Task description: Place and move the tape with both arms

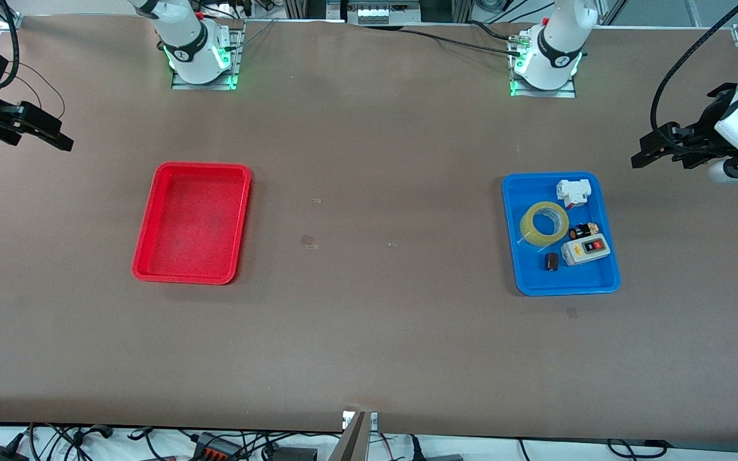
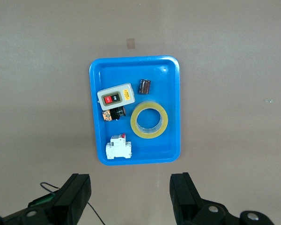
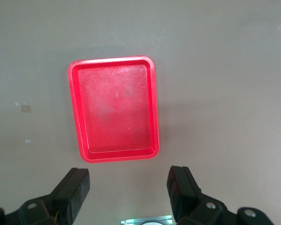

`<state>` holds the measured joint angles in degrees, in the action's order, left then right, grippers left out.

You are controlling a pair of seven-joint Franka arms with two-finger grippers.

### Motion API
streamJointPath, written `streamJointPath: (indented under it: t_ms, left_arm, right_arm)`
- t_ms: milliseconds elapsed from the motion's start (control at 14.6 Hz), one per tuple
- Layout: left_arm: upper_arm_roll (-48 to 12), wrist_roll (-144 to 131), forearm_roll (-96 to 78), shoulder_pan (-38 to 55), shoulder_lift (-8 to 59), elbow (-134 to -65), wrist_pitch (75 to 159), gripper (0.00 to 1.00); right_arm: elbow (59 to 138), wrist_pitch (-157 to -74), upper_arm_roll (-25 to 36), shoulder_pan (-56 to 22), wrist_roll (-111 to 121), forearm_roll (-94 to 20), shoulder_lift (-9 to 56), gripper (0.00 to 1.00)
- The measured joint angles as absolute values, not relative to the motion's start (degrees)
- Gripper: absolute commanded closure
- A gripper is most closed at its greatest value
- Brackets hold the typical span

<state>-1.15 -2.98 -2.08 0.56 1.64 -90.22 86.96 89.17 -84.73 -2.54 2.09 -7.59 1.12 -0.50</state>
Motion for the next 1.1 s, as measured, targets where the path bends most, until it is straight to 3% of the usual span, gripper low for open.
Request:
streamJointPath:
  t_ms: [616,822,1096]
  left_arm:
    - [-0.5,-3.3,-2.1,-2.0,8.1,-93.4,86.8,0.0]
    - [-0.5,-3.2,-2.1,-3.4,9.0,-99.5,94.5,0.0]
    - [-0.9,-3.2,-2.1,-3.3,9.2,-113.4,110.5,0.0]
  right_arm:
    - [89.2,-84.7,-2.5,2.1,-7.6,1.0,-0.4,0.01]
    - [89.2,-84.8,-2.6,2.1,-7.6,1.0,-0.4,0.01]
    - [89.2,-84.8,-2.6,2.1,-7.6,1.0,-0.3,0.01]
